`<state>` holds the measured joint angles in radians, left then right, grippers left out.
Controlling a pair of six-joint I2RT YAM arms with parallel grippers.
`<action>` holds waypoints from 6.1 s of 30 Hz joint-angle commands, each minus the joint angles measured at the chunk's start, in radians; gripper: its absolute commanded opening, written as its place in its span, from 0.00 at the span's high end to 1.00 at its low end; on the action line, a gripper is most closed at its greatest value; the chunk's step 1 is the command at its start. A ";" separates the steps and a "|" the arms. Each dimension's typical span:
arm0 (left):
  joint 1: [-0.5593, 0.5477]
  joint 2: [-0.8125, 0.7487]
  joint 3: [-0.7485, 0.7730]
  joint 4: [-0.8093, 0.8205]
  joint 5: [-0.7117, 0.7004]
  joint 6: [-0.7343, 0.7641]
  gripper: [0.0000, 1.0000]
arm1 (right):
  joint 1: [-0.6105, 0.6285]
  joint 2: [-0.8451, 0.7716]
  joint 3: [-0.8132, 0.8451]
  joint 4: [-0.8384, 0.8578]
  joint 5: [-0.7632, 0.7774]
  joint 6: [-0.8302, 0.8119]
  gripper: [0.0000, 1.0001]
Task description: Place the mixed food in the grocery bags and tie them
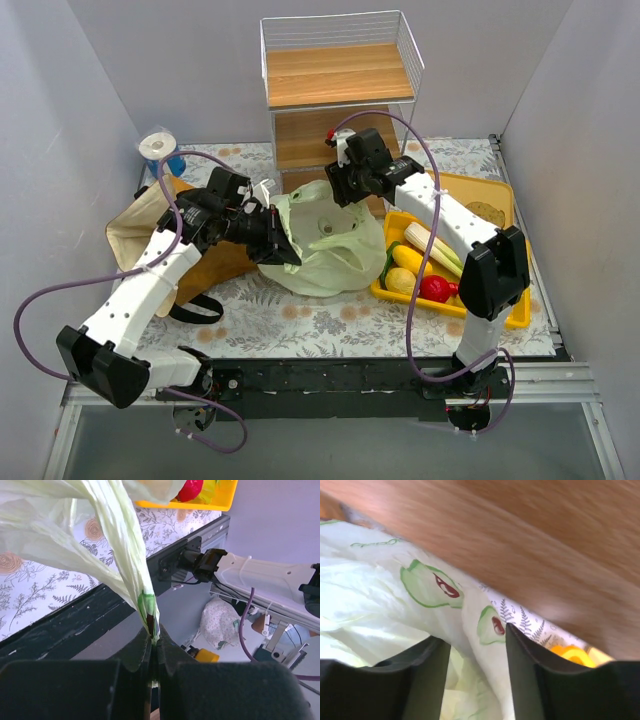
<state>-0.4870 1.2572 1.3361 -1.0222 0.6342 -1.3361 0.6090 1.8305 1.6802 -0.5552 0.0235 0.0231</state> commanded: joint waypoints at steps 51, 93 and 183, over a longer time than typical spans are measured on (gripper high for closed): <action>0.007 0.090 0.069 0.014 -0.157 -0.044 1.00 | -0.089 -0.530 -0.852 -0.038 0.113 0.270 0.26; 0.010 0.081 0.055 0.002 -0.169 -0.041 1.00 | 0.147 -0.444 -0.331 0.232 -0.226 0.147 0.81; 0.010 0.082 0.066 0.002 -0.203 -0.038 1.00 | 0.100 -0.230 -0.161 0.147 -0.151 0.190 0.01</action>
<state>-0.4801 1.3598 1.3750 -1.0203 0.4435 -1.3800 0.7109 1.6955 1.4963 -0.3996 -0.1642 0.2451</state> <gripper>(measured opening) 0.018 0.984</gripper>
